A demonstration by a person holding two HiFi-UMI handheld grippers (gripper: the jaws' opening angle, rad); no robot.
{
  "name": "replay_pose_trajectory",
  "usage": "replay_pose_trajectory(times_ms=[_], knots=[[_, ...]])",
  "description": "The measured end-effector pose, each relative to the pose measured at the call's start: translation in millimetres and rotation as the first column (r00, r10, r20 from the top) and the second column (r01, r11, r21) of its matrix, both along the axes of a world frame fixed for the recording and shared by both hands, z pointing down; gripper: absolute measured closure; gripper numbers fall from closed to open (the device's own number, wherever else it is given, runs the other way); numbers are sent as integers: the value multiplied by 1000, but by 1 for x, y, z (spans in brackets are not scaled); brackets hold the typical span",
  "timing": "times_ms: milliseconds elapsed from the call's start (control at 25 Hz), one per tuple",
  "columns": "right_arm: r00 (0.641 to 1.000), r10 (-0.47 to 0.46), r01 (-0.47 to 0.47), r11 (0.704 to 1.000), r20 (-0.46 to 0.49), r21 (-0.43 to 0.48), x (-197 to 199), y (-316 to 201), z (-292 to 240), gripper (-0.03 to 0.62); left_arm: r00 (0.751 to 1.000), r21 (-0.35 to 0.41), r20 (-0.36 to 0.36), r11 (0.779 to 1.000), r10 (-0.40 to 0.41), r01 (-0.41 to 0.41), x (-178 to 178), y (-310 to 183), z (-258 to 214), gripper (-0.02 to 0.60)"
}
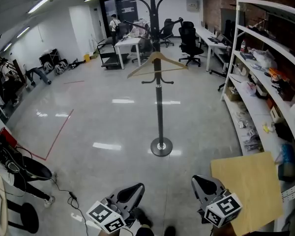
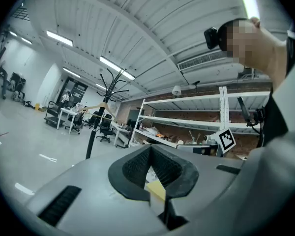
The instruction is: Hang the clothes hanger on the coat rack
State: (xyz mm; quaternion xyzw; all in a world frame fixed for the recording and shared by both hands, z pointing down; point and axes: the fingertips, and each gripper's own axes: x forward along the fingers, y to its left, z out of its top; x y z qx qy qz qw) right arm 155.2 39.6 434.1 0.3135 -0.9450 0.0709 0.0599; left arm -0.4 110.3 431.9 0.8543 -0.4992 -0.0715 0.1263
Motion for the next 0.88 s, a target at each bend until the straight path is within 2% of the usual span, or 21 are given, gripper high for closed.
replay_pose_trajectory(times_ms=[160,360,640,880], knots=[[999,-8,8,1000,34,1,9,19,-14,586,996,-22,58,998,-61,62,1,19,-5,581],[998,-6,4,1000,64,24,12,40,-27,586,992,13,90,997,-83,82,-1,46,-19,581],[1000,19,-20,999,19,35,-4,90,-21,587,995,30,76,997,-67,65,-17,113,-12,581],[998,53,-54,998,23,27,-21,169,-29,587,995,-13,61,997,-77,78,-57,197,6,581]])
